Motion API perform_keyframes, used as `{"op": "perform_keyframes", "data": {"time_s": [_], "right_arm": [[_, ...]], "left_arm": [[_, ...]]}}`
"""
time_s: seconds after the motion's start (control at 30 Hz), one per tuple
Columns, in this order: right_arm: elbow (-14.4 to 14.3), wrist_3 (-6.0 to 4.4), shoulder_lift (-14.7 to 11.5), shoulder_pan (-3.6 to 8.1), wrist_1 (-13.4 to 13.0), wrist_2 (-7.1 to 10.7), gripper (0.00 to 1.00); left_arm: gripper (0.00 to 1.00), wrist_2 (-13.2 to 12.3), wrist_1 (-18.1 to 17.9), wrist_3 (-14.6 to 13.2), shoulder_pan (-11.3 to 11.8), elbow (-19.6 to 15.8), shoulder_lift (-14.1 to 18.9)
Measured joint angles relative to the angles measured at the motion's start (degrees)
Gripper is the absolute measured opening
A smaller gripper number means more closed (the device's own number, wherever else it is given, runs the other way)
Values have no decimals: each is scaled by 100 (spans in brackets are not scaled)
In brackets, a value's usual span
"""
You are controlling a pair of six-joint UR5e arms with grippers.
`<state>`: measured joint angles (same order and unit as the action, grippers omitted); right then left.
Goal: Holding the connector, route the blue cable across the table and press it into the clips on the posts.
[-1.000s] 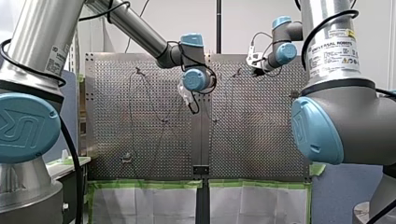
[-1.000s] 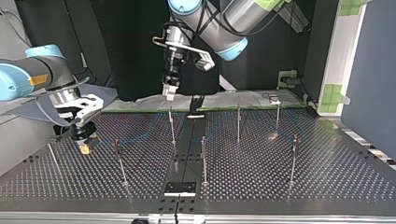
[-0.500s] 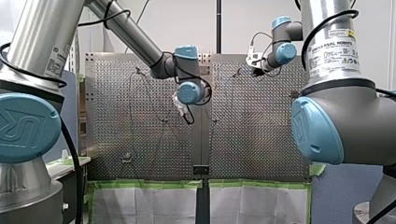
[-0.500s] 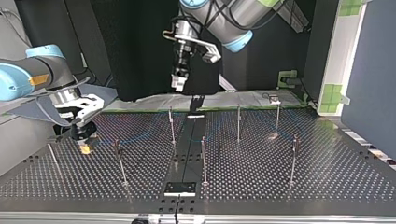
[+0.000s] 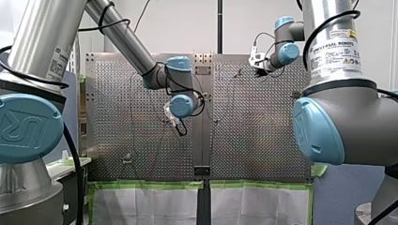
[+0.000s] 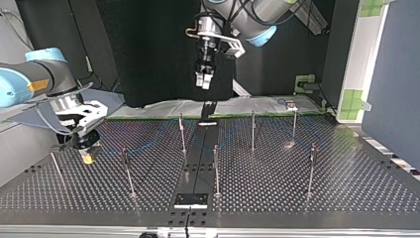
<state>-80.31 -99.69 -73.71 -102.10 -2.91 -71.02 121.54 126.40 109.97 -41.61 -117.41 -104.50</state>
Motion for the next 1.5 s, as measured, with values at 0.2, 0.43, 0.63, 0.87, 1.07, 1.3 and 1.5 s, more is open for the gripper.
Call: {"op": "perform_keyframes", "data": {"time_s": [0.2,0.43,0.63,0.87,1.07,1.3,1.5], "right_arm": [[0,-7,0,37,0,-28,0],[0,-22,-2,77,-1,-43,0],[0,-30,-5,89,2,-38,0],[-4,-43,-5,90,15,-35,0],[-5,-44,-3,103,11,-42,0],[-8,-44,0,106,9,-44,0],[-8,-44,0,107,9,-44,0]], "left_arm": [[100,10,-299,6,33,-295,-1],[100,94,-615,8,55,-613,-2],[100,92,-671,12,98,-915,-3],[100,30,-612,15,139,-1240,-3],[100,23,-607,14,149,-1515,-4],[100,22,-607,15,151,-1733,-3],[100,22,-607,15,151,-1748,-3]]}}
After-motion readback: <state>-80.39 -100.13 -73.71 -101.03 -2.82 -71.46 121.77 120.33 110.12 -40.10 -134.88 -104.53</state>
